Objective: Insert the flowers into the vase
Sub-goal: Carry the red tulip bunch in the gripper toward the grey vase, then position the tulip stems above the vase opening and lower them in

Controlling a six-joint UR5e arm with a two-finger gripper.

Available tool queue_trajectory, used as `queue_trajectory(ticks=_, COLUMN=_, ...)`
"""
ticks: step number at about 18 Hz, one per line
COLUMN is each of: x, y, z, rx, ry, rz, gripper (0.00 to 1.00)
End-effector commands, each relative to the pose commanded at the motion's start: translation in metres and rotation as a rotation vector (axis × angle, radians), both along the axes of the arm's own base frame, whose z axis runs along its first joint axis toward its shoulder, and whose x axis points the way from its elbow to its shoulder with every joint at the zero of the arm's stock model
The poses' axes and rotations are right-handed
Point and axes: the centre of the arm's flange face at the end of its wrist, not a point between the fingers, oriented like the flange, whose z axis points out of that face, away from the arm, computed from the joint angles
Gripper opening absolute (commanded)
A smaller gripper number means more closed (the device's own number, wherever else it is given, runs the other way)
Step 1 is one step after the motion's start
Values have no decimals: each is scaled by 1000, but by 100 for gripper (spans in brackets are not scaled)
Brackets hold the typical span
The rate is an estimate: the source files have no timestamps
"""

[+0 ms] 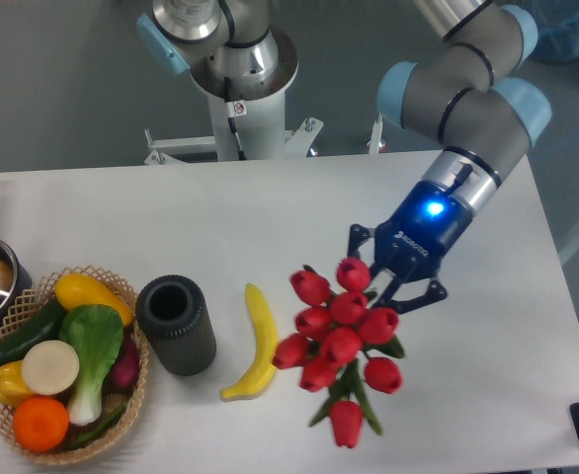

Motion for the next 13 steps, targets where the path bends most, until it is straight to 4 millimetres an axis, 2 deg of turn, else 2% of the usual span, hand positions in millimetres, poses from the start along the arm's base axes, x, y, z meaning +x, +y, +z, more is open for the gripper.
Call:
queue_trajectory(ticks=2, x=16, y=10, z=9, rx=23, ry=-1, rz=-32, gripper=27)
queue_trajectory(ticks=6, x=53, y=36, z=10, rx=59, ry=-32, rz=-111, gripper=27)
queue_trajectory(ticks=9, x=87, y=39, z=26, rx=109, ry=-51, rz=-162, gripper=27)
queue_trajectory(ticks=11, x=106, y=46, z=18, rx=118, ry=-83, rz=-196, gripper=27)
queue_trajectory(ticks=13, x=114, y=44, z=21, rx=179, ry=-103, rz=-221, gripper=27)
